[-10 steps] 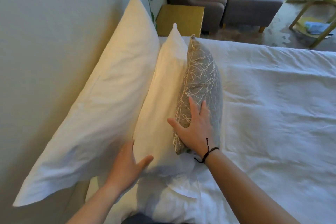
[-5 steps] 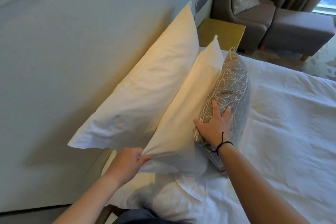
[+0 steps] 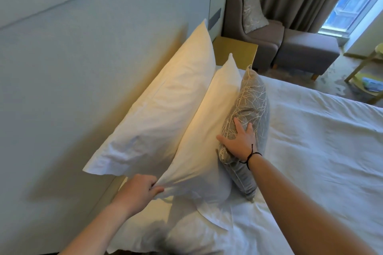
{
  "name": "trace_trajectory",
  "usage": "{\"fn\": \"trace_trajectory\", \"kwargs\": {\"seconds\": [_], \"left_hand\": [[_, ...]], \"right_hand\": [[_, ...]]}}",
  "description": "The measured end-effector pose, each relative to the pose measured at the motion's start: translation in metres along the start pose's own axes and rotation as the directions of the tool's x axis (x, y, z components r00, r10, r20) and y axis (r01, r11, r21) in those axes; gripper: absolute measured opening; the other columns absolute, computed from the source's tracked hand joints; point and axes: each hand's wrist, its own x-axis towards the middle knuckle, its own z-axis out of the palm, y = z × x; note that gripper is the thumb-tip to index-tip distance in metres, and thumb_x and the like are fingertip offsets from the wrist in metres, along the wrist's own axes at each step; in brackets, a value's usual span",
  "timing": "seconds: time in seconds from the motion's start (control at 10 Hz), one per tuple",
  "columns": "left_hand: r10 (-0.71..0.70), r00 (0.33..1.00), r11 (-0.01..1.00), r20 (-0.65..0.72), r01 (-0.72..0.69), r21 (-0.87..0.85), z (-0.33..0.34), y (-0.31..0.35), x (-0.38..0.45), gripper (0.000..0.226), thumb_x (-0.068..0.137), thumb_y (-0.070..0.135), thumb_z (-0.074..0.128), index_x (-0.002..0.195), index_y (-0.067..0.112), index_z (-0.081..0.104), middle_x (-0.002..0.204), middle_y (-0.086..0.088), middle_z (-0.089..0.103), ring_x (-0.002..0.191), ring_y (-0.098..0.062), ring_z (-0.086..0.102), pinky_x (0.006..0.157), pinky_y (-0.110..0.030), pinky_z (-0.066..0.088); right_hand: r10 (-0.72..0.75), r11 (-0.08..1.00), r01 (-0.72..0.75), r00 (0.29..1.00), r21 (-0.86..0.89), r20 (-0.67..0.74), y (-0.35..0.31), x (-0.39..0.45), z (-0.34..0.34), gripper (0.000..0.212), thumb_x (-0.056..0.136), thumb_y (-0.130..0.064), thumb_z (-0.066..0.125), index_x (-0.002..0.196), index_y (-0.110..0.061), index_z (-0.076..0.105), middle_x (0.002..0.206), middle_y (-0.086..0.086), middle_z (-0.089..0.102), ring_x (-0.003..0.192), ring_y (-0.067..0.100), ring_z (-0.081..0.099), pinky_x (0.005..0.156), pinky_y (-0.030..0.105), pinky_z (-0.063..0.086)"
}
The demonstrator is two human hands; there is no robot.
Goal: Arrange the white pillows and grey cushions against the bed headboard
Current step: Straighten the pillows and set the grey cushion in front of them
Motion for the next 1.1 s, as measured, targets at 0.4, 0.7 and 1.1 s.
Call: {"fn": "trace_trajectory", "kwargs": {"seconds": [0.4, 0.7, 1.1], "left_hand": [[-0.035, 0.829, 0.957, -0.559, 0.189, 0.221, -0.111, -0.028, 0.001, 0.044, 0.084, 0.044, 0.070, 0.117, 0.015, 0.060, 0.107, -0.018, 0.066, 0.096, -0.041, 0.057, 0.077, -0.045, 0.047], [-0.127, 0.880, 0.974, -0.459, 0.199, 0.112, -0.118, -0.079, 0.002, 0.043, 0.099, 0.046, 0.045, 0.070, 0.015, 0.047, 0.062, -0.005, 0.048, 0.061, -0.032, 0.049, 0.054, -0.035, 0.039], [-0.065, 0.778, 0.983, -0.625, 0.157, 0.093, -0.099, -0.044, -0.023, 0.030, 0.091, 0.026, 0.063, 0.114, 0.009, 0.059, 0.103, -0.023, 0.060, 0.088, -0.044, 0.058, 0.071, -0.048, 0.049]], "right_hand": [[0.001, 0.997, 0.000, 1.000, 0.082, -0.004, 0.009, -0.063, 0.004, 0.099, 0.075, -0.062, 0.071, 0.153, -0.041, 0.014, 0.162, 0.007, -0.002, 0.146, 0.030, 0.022, 0.115, 0.046, 0.031], [0.010, 0.997, -0.010, 1.000, 0.080, -0.002, 0.009, -0.089, 0.009, 0.093, 0.084, -0.042, 0.072, 0.155, -0.034, 0.012, 0.162, 0.005, 0.017, 0.149, 0.024, 0.014, 0.118, 0.050, 0.025], [-0.046, 0.988, 0.048, 0.999, 0.147, -0.018, 0.018, -0.133, -0.006, 0.073, 0.093, -0.029, 0.064, 0.154, -0.022, 0.024, 0.156, 0.004, 0.034, 0.142, 0.021, 0.034, 0.111, 0.035, 0.031]]}}
